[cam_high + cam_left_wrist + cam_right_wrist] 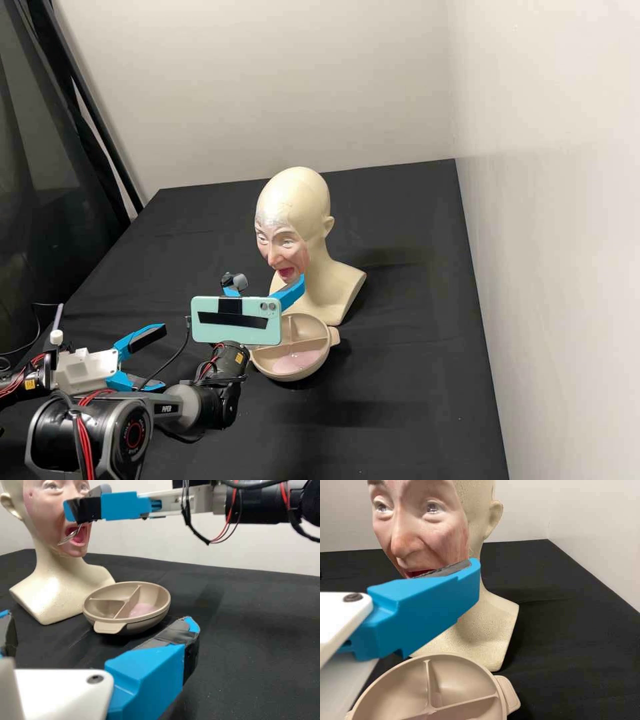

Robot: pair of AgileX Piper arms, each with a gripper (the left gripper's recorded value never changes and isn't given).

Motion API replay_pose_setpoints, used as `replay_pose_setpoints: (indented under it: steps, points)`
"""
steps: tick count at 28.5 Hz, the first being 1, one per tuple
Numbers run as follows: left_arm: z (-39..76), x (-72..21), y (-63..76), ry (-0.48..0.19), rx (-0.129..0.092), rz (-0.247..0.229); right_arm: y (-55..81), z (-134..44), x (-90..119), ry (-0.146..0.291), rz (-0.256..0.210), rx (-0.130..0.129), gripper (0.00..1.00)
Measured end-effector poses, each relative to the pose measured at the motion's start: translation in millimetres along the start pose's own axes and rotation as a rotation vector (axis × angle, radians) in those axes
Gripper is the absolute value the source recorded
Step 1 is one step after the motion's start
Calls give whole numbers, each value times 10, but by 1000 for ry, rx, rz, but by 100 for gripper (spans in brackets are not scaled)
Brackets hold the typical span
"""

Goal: Feed the grandma with a spoon

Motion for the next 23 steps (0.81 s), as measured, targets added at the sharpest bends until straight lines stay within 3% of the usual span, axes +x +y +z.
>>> replay_pose_setpoints:
  steps: [16, 23]
  points:
    - [-24, 3, -6, 2, 4, -2, 0, 0, 0, 0, 0, 2, 100]
    - [-24, 3, -5, 2, 4, -1, -59, 108, -98, -38, -22, 5, 100]
